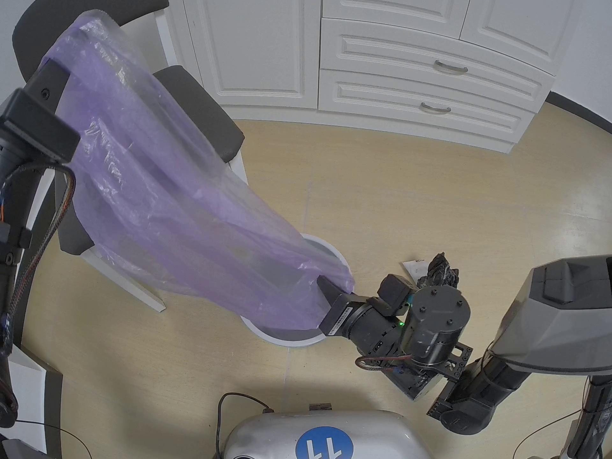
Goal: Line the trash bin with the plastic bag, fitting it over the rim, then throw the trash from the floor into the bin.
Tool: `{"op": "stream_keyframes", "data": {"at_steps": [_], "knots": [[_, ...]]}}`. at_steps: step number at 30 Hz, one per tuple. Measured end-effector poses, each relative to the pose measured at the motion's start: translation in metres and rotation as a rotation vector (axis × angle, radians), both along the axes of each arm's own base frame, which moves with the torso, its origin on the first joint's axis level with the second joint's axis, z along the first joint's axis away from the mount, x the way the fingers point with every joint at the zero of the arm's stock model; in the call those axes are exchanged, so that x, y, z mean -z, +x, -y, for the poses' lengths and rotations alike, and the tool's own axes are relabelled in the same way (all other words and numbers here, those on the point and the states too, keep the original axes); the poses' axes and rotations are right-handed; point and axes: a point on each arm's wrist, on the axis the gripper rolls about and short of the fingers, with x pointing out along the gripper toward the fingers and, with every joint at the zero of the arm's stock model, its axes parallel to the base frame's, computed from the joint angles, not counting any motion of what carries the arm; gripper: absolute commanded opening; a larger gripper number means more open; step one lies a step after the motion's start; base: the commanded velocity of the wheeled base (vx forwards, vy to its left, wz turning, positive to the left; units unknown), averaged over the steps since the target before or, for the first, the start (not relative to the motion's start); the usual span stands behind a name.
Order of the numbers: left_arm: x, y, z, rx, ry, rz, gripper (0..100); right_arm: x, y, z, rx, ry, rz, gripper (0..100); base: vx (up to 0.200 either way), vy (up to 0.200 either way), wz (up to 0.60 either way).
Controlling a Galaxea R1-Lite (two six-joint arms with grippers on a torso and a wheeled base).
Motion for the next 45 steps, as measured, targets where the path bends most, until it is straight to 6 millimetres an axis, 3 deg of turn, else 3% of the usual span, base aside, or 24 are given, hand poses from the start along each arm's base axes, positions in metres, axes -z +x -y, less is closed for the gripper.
{"op": "stream_keyframes", "data": {"at_steps": [16,21,26,33,38,45], "knots": [[0.033,0.014,0.011,0.028,0.1,-0.152,0,-0.065,-0.007,0.044,0.124,-0.117,0.246,0,0.0,0.0,0.0],[0.058,0.024,0.017,0.043,0.195,-0.258,0,-0.079,-0.009,0.057,0.204,-0.171,0.304,0,0.0,0.0,0.0],[0.087,0.039,0.023,0.091,0.295,-0.352,0,-0.085,-0.013,0.068,0.261,-0.249,0.344,0,0.0,0.0,0.0],[0.122,0.068,0.015,0.099,0.401,-0.46,0,-0.091,-0.015,0.085,0.337,-0.342,0.353,0,0.0,0.0,0.0],[0.132,0.079,0.01,0.07,0.419,-0.499,0,-0.085,-0.022,0.099,0.391,-0.5,0.355,0,0.0,0.0,0.0],[0.137,0.082,0.008,0.052,0.436,-0.514,0,-0.079,-0.03,0.103,0.389,-0.771,0.433,0,0.0,0.0,0.0]]}}
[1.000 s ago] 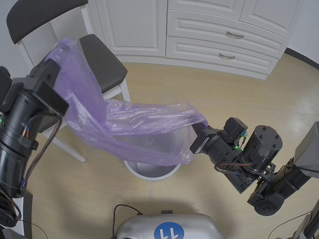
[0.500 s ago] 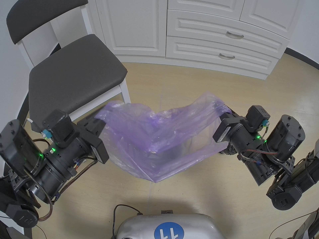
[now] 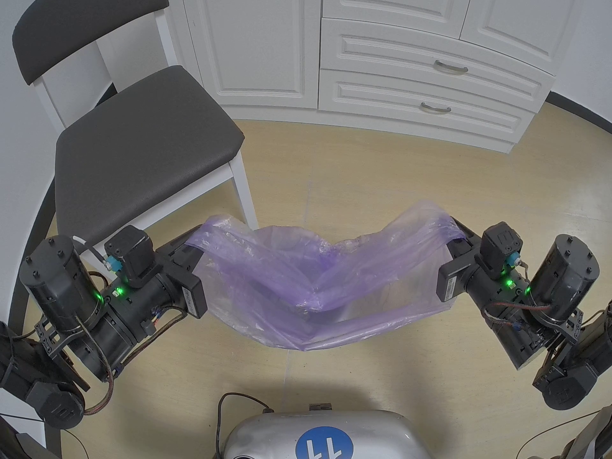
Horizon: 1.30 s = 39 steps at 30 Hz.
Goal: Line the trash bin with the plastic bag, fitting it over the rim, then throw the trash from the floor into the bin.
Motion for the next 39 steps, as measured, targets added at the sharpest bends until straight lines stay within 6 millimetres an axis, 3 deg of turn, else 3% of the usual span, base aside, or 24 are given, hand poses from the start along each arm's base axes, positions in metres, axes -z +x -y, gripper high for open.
{"op": "stream_keyframes", "data": {"at_steps": [7,16,22,34,39], "knots": [[0.0,0.001,0.0,-0.028,0.039,0.022,0,0.014,-0.014,0.012,-0.025,-0.112,-0.01,0,0.0,0.0,0.0],[-0.022,0.007,0.011,-0.039,0.027,0.127,0,0.015,-0.025,0.023,-0.014,-0.159,0.0,0,0.0,0.0,0.0],[-0.015,0.004,0.008,-0.068,-0.005,0.144,0,0.016,-0.027,0.029,0.011,-0.179,-0.004,0,0.0,0.0,0.0],[-0.001,0.021,-0.014,-0.211,0.016,0.119,0,0.022,-0.02,0.048,0.13,-0.225,-0.034,0,0.0,0.0,0.0],[0.006,0.015,-0.022,-0.224,0.047,0.091,0,0.025,-0.02,0.052,0.144,-0.236,-0.051,0,0.0,0.0,0.0]]}}
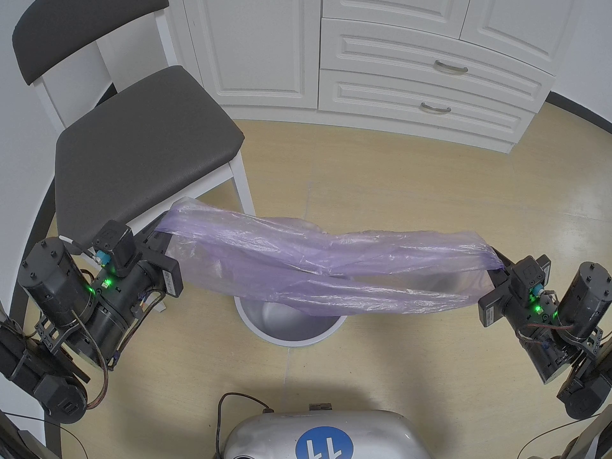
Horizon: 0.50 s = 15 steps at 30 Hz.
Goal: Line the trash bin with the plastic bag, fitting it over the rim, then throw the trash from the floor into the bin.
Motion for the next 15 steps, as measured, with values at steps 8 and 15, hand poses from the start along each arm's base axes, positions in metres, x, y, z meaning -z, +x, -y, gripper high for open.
{"op": "stream_keyframes", "data": {"at_steps": [8,15], "knots": [[0.0016,-0.0036,-0.0049,-0.012,0.007,-0.008,0,0.0033,0.0015,0.0084,0.049,-0.035,-0.013,0,0.0,0.0,0.0],[0.0013,-0.004,-0.0054,-0.019,0.006,-0.008,0,0.0044,0.001,0.0105,0.089,-0.038,-0.019,0,0.0,0.0,0.0]]}}
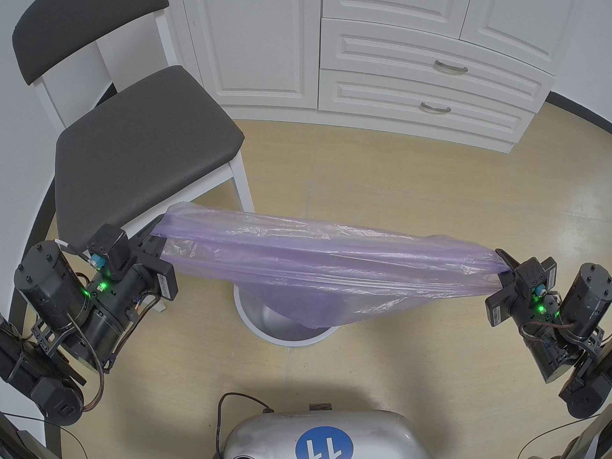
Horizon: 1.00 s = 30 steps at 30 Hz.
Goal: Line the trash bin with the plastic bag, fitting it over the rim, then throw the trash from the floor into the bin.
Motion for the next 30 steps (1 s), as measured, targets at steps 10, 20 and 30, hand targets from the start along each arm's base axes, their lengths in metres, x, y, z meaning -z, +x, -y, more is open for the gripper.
{"op": "stream_keyframes", "data": {"at_steps": [10,20,30], "knots": [[0.0008,0.0013,-0.0034,-0.018,0.015,-0.001,0,0.0039,-0.0026,0.0039,0.011,-0.035,-0.018,0,0.0,0.0,0.0],[0.0006,0.0036,-0.0091,-0.045,0.03,0.003,0,0.0053,-0.0029,0.006,0.019,-0.041,-0.025,0,0.0,0.0,0.0],[-0.0006,0.0045,-0.008,-0.04,0.029,0.01,0,0.0045,-0.0023,0.0054,0.02,-0.039,-0.021,0,0.0,0.0,0.0]]}}
